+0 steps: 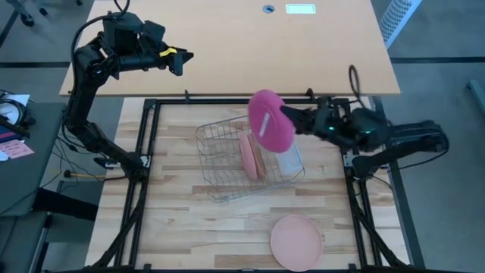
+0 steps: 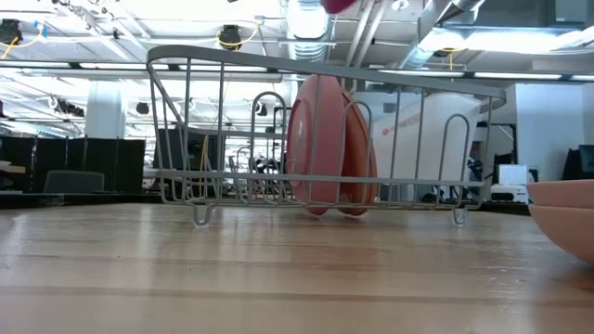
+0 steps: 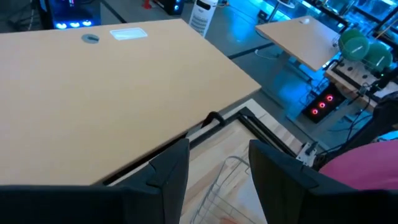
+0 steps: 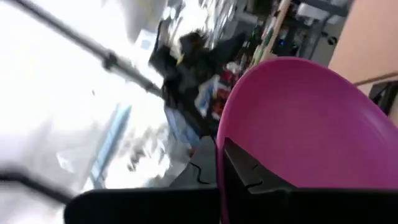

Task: Sort dishes
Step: Put the pink plate in the dish rack

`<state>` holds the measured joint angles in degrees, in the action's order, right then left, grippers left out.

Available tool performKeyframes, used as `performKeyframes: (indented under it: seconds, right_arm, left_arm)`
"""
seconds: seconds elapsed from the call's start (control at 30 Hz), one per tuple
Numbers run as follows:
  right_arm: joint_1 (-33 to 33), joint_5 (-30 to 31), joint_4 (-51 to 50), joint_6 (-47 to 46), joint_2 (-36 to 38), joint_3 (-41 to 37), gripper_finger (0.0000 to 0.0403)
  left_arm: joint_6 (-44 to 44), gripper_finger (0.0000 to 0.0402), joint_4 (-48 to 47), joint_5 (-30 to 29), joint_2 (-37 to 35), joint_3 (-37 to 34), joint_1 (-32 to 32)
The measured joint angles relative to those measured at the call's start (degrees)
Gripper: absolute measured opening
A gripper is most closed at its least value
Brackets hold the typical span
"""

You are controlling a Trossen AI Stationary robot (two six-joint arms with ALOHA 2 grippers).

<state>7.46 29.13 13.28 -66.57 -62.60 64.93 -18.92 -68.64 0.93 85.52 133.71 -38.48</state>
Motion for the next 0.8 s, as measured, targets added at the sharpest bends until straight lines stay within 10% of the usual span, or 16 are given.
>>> performKeyframes:
  seconds: [0.5, 0.8]
  right_arm:
    - [4.16, 16.16, 12.20, -3.49, -18.33, 7.85, 0.0000]
    - [5.33, 16.46, -5.21, -9.28, -25.01, 17.19, 0.0000]
  left_arm:
    - [6.06, 0.0162, -2.35, 0.17, 0.00, 0.00, 0.00]
    - [8.54, 0.0162, -3.10, 0.24, 0.00, 0.00, 0.00]
